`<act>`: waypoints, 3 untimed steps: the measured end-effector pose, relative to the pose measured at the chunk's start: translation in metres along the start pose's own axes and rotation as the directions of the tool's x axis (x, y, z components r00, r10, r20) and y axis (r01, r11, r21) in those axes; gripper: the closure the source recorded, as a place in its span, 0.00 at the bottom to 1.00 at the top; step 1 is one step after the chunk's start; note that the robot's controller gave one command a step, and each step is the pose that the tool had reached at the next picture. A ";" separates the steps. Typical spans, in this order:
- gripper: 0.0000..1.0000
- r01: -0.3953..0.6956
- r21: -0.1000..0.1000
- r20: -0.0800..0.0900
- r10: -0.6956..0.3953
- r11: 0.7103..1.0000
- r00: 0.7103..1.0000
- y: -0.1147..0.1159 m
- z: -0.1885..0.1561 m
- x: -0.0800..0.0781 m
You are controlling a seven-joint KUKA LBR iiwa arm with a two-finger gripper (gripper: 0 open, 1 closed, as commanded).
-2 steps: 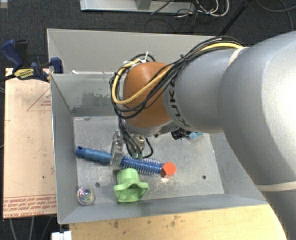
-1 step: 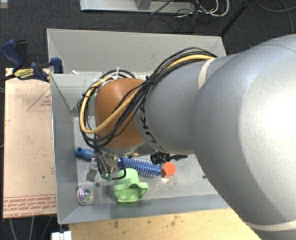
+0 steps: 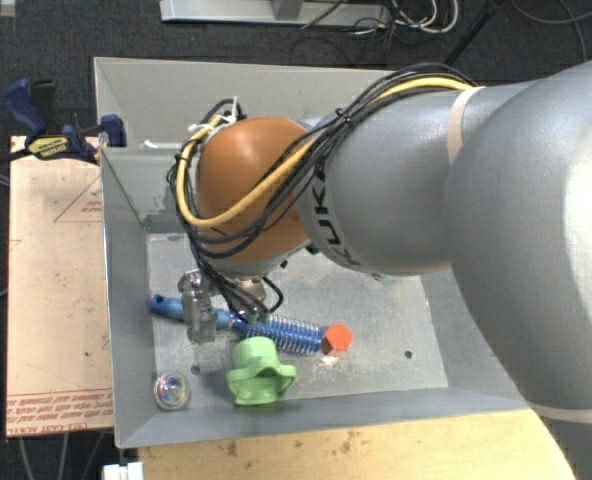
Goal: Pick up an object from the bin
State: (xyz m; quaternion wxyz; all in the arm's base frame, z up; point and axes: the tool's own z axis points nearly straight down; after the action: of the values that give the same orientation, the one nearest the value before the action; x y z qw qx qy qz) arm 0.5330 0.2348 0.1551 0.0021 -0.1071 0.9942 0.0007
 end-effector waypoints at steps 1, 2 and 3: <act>1.00 -0.451 0.005 -0.004 0.451 0.893 0.893 -0.107 0.015 0.028; 0.00 -0.450 0.002 -0.004 0.450 0.893 0.893 -0.105 0.015 0.028; 0.00 -0.583 0.005 -0.007 0.583 0.813 0.812 -0.094 0.087 0.052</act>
Offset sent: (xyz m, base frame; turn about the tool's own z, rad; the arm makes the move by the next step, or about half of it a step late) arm -0.0049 -0.1087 -0.0146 0.4670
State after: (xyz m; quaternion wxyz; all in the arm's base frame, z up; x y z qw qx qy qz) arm 0.5026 0.1321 0.0678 -0.0023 0.2024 0.9793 -0.0004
